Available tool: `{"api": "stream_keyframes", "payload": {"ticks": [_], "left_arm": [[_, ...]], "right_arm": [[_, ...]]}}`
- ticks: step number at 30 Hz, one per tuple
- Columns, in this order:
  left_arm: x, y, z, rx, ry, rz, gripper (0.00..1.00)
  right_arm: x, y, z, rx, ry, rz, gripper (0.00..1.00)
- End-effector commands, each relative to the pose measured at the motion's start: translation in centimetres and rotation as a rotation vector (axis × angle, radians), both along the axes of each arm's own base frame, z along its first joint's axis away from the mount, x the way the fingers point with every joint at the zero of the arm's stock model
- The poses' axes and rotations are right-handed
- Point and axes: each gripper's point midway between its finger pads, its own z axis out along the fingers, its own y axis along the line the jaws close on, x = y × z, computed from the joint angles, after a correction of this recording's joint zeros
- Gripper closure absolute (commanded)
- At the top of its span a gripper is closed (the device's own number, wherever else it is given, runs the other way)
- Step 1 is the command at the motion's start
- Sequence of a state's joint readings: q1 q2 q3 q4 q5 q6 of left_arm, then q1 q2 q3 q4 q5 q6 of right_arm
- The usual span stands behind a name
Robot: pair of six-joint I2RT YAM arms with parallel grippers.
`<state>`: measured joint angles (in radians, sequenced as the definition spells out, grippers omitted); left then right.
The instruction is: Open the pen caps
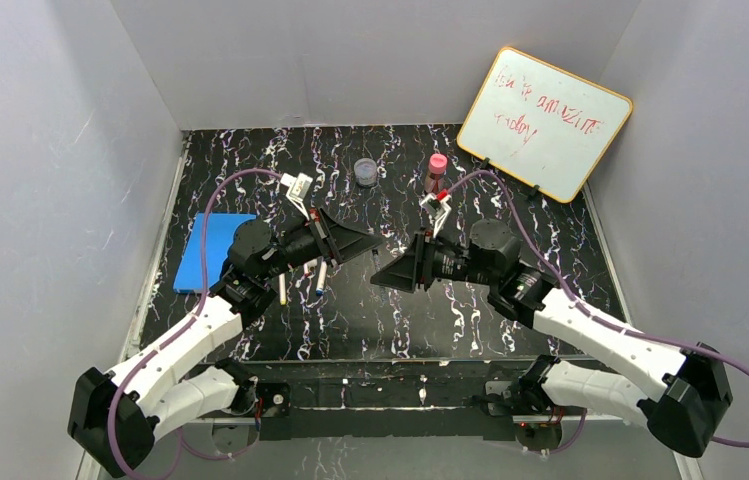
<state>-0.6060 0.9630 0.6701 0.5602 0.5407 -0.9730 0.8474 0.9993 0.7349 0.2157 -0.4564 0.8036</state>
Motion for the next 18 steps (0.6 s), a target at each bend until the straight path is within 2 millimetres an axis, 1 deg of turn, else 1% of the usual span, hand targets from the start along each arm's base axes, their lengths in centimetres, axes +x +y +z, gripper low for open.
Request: {"api": "stream_keyframes", "payload": {"ticks": [1, 6, 7, 9, 13, 15, 16, 18], "left_arm": [[-1.4, 0.1, 2.8, -0.038, -0.068, -0.051, 1.0], [-1.7, 0.3, 2.8, -0.042, -0.066, -0.054, 1.0], [-1.7, 0.3, 2.8, -0.043, -0.065, -0.053, 1.0], [-1.7, 0.3, 2.9, -0.044, -0.065, -0.051, 1.0], [-1.2, 0.6, 3.3, -0.046, -0.067, -0.015, 1.0], [-0.4, 1.0, 3.7, -0.025, -0.08, 0.047, 1.0], [0.3, 1.4, 3.8, -0.007, -0.086, 0.092, 1.0], [1.7, 2.5, 4.2, 0.027, -0.103, 0.206, 1.0]], "right_arm": [[0.0, 0.9, 5.0, 0.13, -0.075, 0.023, 0.47], [1.0, 1.4, 5.8, 0.156, -0.083, -0.008, 0.48], [1.2, 1.5, 5.9, 0.16, -0.081, -0.014, 0.51], [1.3, 1.7, 5.9, 0.158, -0.078, -0.008, 0.64], [0.7, 1.8, 5.0, 0.141, -0.058, 0.027, 0.97], [0.4, 1.3, 4.2, 0.115, -0.051, 0.021, 0.99], [0.3, 1.0, 3.4, 0.096, -0.043, 0.015, 0.99], [-0.2, 0.1, 2.3, 0.065, -0.035, 0.002, 0.99]]}}
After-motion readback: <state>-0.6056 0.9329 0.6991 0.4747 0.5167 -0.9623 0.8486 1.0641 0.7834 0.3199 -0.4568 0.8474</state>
